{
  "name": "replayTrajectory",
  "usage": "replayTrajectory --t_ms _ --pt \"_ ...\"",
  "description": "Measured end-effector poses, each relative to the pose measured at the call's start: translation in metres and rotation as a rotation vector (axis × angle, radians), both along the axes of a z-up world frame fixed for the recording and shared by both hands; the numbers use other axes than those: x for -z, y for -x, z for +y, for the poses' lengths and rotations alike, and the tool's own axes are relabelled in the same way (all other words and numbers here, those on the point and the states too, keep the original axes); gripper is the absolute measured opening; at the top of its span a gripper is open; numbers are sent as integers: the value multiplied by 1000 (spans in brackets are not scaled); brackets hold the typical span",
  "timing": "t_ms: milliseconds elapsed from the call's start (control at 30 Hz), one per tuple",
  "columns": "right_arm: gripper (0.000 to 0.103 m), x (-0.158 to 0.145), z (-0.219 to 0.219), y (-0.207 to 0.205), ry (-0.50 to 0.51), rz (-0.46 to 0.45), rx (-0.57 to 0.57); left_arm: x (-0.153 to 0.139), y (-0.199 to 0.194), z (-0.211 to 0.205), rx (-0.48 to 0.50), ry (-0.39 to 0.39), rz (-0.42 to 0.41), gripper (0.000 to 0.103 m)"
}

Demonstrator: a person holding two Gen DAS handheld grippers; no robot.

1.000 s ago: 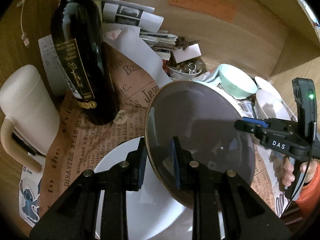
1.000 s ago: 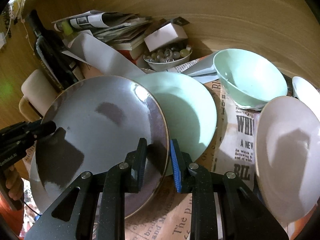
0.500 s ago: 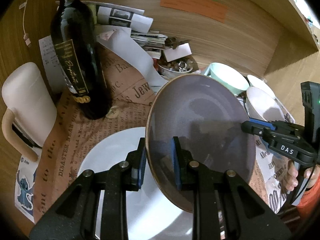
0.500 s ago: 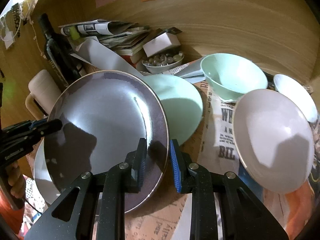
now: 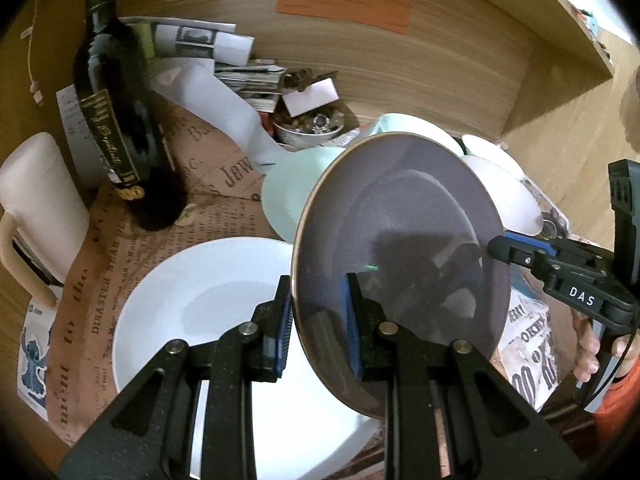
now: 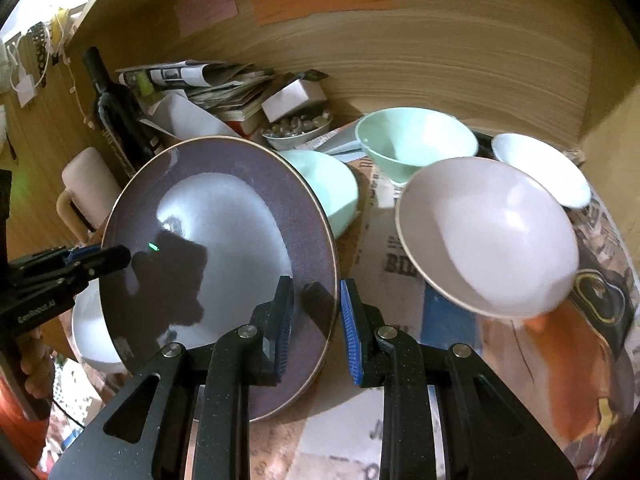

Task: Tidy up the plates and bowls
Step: 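Lift the dark brown plate with the left tool and carry it beside the bowls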

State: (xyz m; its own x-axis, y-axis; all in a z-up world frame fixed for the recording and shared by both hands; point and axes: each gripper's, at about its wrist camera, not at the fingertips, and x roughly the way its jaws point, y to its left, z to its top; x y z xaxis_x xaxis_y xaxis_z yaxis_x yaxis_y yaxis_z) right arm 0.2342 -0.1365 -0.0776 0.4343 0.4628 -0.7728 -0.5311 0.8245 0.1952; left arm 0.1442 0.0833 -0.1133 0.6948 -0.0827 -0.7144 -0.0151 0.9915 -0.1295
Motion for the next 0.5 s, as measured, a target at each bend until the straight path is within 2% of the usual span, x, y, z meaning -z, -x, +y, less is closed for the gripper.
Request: replayTrajectory --t_ms 500 --pt "22 -6 -48 19 5 -12 78 4 3 -48 81 -7 11 23"
